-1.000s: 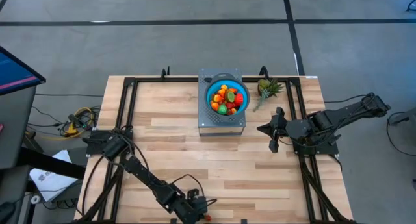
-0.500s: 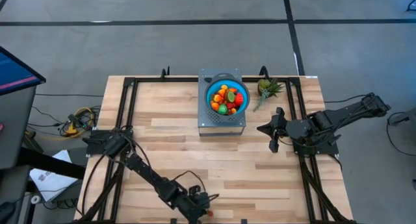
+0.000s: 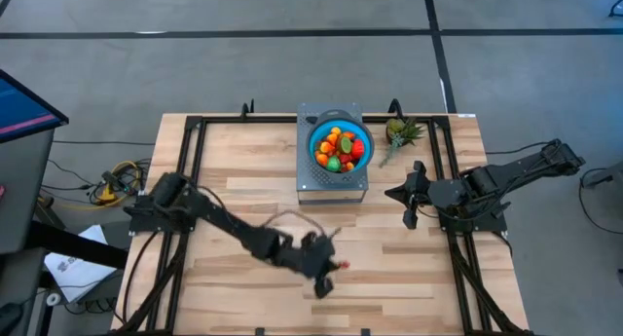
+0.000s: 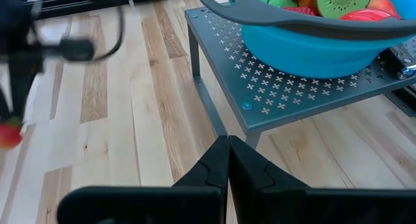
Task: Pick & Place Fruit
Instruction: Put the strawberry into the strainer bowl, then return to Home Position
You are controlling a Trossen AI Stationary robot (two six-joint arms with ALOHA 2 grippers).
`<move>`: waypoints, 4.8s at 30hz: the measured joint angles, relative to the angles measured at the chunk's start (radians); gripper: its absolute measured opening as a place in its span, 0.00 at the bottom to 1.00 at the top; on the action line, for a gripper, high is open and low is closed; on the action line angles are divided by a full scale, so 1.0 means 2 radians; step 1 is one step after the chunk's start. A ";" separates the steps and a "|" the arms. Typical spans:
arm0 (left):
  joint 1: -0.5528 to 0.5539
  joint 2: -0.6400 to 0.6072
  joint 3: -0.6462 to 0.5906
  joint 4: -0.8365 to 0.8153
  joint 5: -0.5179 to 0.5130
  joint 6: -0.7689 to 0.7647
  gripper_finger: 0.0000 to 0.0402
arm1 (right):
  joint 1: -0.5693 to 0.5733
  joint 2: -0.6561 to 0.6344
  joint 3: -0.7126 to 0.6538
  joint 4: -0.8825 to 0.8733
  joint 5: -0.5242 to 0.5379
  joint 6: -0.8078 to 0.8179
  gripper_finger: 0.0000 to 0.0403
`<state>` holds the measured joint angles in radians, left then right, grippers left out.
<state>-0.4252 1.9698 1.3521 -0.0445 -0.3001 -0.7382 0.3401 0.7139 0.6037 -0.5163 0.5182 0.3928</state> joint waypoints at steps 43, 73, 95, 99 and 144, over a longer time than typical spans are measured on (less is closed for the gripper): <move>0.207 -0.146 0.001 0.022 -0.123 0.224 0.02 | -0.002 0.000 0.000 -0.002 0.003 -0.017 0.00; 0.204 -0.146 0.001 0.035 -0.115 0.247 0.19 | 0.004 -0.001 0.002 0.000 0.002 0.000 0.00; 0.188 -0.227 -0.048 0.043 -0.026 0.325 0.00 | 0.002 -0.020 0.051 -0.004 0.004 -0.071 0.00; 0.178 -0.290 -0.132 0.104 -0.012 0.313 0.00 | 0.002 -0.044 0.051 -0.004 0.003 -0.088 0.00; 0.155 -0.619 -0.464 0.285 0.054 0.339 0.01 | 0.002 -0.302 0.051 -0.105 0.003 -0.086 0.00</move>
<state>-0.1154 0.7319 0.4237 0.5251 -0.1928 -0.0593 0.3447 0.1097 0.7055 -0.7258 0.5236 0.2208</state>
